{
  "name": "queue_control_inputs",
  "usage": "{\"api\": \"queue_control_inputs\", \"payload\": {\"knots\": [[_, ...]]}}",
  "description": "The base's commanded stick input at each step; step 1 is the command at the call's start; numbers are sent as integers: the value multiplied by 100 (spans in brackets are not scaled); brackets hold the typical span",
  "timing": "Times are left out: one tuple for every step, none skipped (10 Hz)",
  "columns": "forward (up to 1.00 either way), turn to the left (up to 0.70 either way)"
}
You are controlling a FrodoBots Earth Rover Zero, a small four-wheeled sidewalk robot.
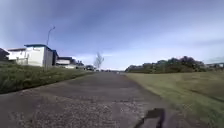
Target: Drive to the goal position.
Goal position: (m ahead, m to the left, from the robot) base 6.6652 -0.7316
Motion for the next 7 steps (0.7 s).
{"api": "queue_control_inputs", "payload": {"knots": [[100, 0], [100, 0], [100, 0], [100, 0], [100, 0], [100, 0], [100, 0]]}}
